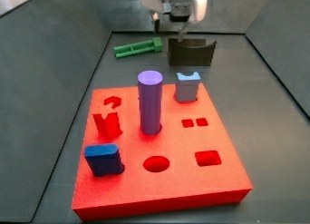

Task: Pick up the 3 prong object. Move up. Rotate the 3 prong object. Place the 3 prong object on the fixture. Regrasp the 3 prong object. Move to above the board. Insert the 3 prong object.
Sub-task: Pick up the 3 prong object.

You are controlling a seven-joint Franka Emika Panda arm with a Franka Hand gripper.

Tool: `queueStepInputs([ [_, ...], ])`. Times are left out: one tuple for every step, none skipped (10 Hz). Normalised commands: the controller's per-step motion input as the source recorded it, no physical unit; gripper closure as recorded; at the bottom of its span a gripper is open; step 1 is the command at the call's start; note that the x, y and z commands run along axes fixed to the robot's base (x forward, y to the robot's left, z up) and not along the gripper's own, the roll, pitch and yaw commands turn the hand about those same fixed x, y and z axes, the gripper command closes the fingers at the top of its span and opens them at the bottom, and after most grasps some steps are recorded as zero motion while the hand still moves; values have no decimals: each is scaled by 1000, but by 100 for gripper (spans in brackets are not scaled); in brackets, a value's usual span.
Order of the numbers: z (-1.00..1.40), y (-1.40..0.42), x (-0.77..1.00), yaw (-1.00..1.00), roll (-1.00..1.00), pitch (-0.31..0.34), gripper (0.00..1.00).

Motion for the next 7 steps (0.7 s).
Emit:
queueStepInputs([
  [-266, 0, -477, -529, -407, -134, 0],
  [-257, 0, -471, -540, -399, -136, 0],
  [-197, 0, -463, -586, -310, -116, 0],
  [-131, 0, -340, -669, -167, -71, 0],
  [-29, 123, 0, -714, -104, 0, 0],
  [0, 177, 103, -669, -126, 0, 0],
  [0, 240, 214, -640, -91, 0, 0],
])
